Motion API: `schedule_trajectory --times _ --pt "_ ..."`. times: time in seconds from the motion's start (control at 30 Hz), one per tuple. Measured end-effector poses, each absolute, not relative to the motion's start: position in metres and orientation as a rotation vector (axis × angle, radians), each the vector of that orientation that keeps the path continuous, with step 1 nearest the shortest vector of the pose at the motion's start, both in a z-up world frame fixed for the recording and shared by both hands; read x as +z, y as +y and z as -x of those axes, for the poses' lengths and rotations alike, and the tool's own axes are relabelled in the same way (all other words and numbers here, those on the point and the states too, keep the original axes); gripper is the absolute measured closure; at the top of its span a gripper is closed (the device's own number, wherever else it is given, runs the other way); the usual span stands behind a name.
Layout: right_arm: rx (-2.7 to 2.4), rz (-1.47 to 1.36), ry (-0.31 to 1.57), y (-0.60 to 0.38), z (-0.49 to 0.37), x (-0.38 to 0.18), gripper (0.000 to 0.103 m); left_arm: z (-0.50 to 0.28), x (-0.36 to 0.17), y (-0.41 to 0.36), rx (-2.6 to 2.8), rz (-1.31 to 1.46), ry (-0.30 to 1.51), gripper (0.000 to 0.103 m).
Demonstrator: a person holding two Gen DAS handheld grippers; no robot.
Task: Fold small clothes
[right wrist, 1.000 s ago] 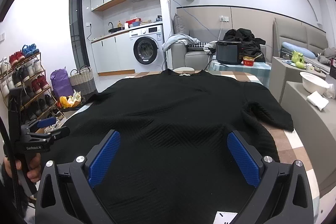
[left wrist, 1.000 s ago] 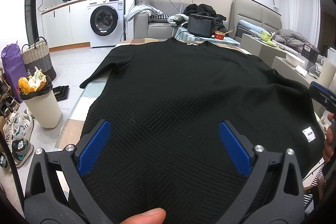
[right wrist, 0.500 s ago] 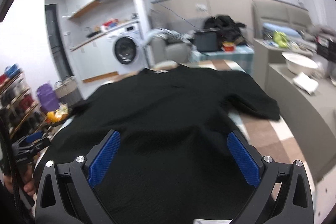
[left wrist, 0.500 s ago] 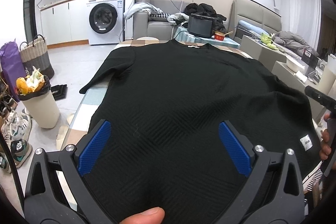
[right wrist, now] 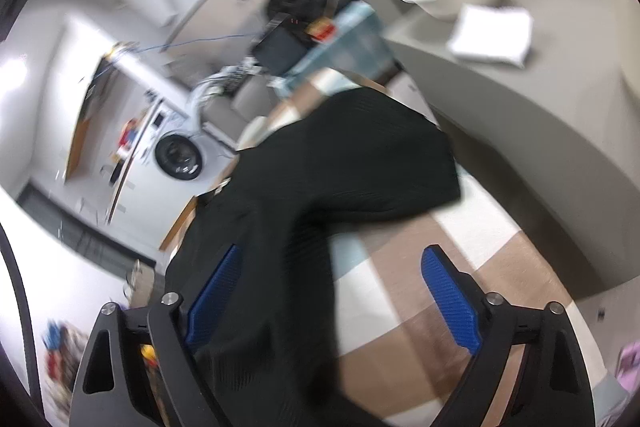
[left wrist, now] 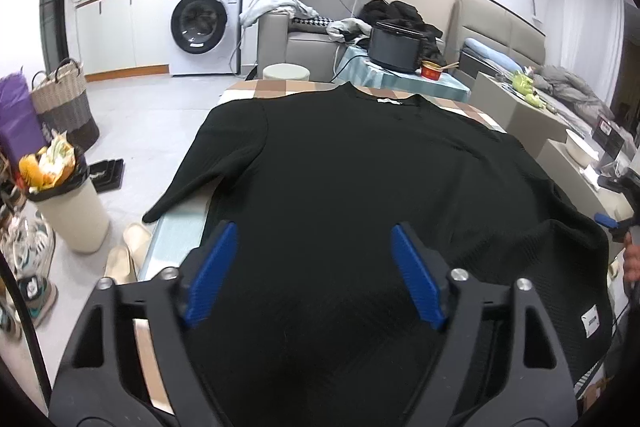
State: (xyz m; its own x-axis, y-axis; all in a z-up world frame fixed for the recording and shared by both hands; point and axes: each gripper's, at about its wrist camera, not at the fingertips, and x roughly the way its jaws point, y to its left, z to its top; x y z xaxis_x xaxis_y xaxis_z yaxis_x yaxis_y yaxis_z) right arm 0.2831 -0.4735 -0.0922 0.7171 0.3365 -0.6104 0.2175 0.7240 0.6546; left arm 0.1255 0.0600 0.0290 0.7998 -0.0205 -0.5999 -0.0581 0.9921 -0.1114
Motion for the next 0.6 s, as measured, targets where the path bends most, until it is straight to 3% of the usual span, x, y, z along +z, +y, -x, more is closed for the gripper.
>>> schedule_trajectory --times 0.27,0.47,0.6 --pt "0.056 -0.955 0.88 -0.492 -0.328 -0.127 0.015 -0.168 0.026 0.062 0.023 0.102 0.664 0.026" --pt "-0.032 -0.891 0.865 -0.501 -0.359 -0.124 0.016 -0.186 0.018 0.054 0.009 0.079 0.669 0.026" --pt "-0.088 -0.795 0.876 -0.502 -0.381 -0.121 0.024 -0.188 0.009 0.047 0.002 0.07 0.671 0.026"
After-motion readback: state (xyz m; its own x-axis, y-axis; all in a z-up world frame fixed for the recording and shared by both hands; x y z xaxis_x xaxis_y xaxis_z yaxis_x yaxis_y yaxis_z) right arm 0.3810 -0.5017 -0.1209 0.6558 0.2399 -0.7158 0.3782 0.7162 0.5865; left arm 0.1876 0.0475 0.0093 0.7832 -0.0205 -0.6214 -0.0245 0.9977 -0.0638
